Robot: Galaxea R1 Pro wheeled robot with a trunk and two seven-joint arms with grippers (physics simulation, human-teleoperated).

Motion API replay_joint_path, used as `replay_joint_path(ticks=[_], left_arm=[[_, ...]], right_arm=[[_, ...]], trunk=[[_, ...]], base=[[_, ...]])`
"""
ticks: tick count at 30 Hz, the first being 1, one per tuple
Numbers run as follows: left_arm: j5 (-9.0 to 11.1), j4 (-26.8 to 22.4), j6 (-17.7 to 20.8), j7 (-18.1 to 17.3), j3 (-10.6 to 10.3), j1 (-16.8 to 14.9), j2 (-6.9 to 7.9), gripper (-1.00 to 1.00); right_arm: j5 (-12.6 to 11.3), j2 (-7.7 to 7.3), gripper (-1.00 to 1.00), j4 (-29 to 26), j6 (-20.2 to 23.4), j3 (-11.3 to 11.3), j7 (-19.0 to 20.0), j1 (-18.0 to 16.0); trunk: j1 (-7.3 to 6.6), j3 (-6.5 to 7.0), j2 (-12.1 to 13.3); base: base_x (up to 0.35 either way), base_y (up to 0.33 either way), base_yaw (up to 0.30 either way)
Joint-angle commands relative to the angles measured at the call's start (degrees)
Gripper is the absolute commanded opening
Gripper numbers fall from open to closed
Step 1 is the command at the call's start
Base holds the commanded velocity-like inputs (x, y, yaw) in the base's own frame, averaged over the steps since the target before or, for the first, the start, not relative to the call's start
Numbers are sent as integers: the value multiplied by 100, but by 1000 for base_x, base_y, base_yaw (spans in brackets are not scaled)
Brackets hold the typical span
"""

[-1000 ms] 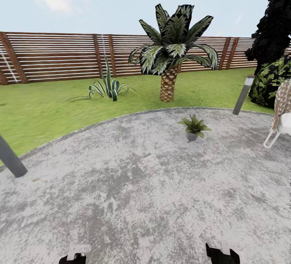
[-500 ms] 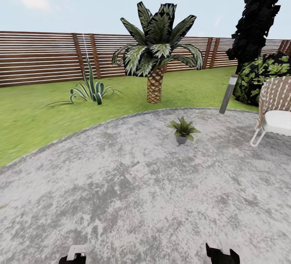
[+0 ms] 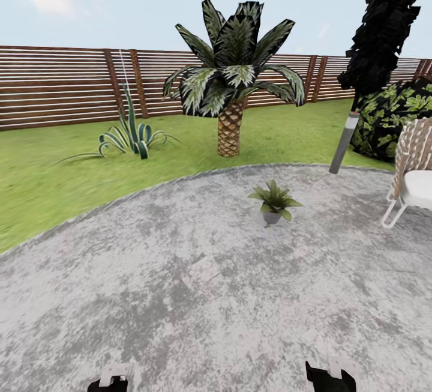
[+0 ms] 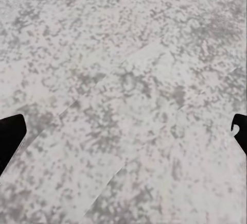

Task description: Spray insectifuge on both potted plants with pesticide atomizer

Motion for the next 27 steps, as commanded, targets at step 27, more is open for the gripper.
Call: replay_joint_path(ticks=[27], left_arm=[[-20,5,-19,-19,46,-4,-1,-100]], right_arm=[[-35,-2,100,-2,-8,49,-19,-1]], trunk=[[2,-5,-2]], base=[[324,61,-133]])
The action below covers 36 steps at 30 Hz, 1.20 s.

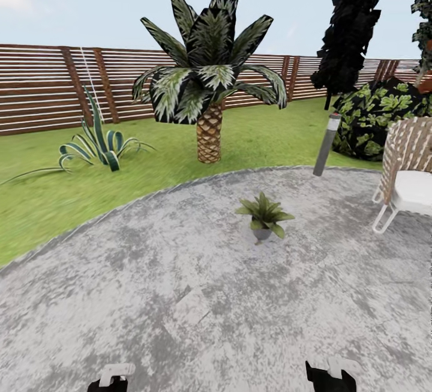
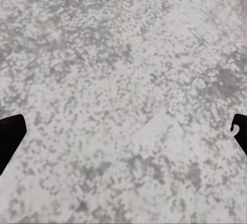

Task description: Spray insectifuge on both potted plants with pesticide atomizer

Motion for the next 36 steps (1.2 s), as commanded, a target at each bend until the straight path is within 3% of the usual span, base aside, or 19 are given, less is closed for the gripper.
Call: replay_joint_path(ticks=[1,27,36], left_arm=[[-26,4,-18,-19,46,-2,-1,-100],[-14,4,-18,-19,46,-2,8,-100],[-14,4,-18,-19,46,-2,8,-100]], right_arm=[[-32,1,100,2,-12,49,-21,-4],[-31,2,100,2,-12,49,-22,-4],[-34,2,100,2,-3,49,-23,-4]], trunk=[[2,-5,-2],[2,-4,-2],[2,37,-2]], base=[[278,239,-262],[234,271,-28],[277,233,-187]])
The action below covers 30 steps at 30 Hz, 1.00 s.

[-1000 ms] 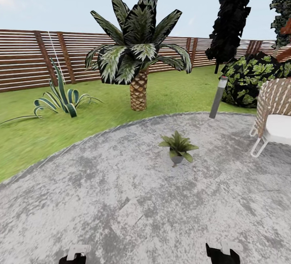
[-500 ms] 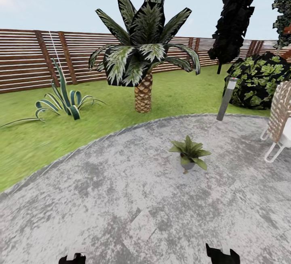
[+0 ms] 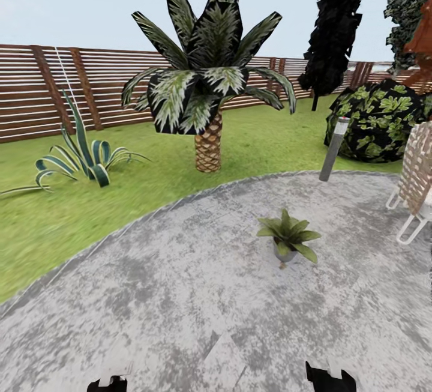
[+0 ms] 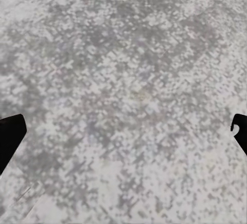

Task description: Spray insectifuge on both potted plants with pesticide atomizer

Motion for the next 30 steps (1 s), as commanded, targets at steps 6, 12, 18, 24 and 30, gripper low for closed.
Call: replay_joint_path(ticks=[6,12,18,24,30], left_arm=[[-24,4,-18,-19,47,-2,-1,-100],[-24,4,-18,-19,71,-2,-1,-100],[-24,4,-18,-20,75,-2,-1,-100],[-24,4,-18,-19,76,-2,-1,-100],[-24,4,-18,-21,75,-2,-1,-100]], right_arm=[[-30,0,100,1,-12,49,-19,-3],[-29,0,100,1,-12,49,-19,-3],[-29,0,100,1,-12,49,-19,-3],[-36,0,100,1,-12,49,-17,-3],[-46,0,100,1,-14,49,-18,-3]], trunk=[[2,26,-2],[2,57,-2],[2,88,-2],[2,114,-2],[2,118,-2]], base=[[279,237,-216],[225,270,-217],[171,299,-219],[142,315,-260],[133,321,-295]])
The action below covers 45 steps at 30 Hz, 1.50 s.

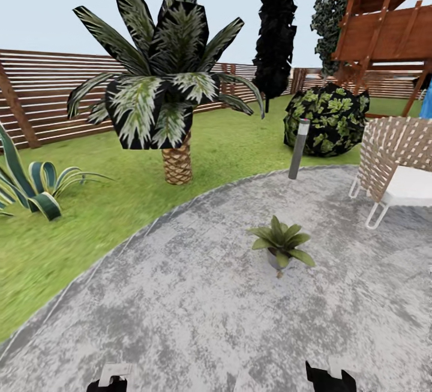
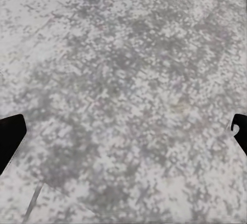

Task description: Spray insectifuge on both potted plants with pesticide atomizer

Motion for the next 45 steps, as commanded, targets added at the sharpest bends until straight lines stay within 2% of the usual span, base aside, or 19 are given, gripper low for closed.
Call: replay_joint_path(ticks=[1,45], left_arm=[[-24,5,-17,-19,45,-2,-1,-100],[-24,4,-17,-21,48,-2,-1,-100]], right_arm=[[-32,1,100,3,-12,49,-20,-4],[-47,1,100,3,-11,45,-28,-4]], trunk=[[0,-5,-2],[0,-145,-2]], base=[[132,321,-300],[108,323,-288]])
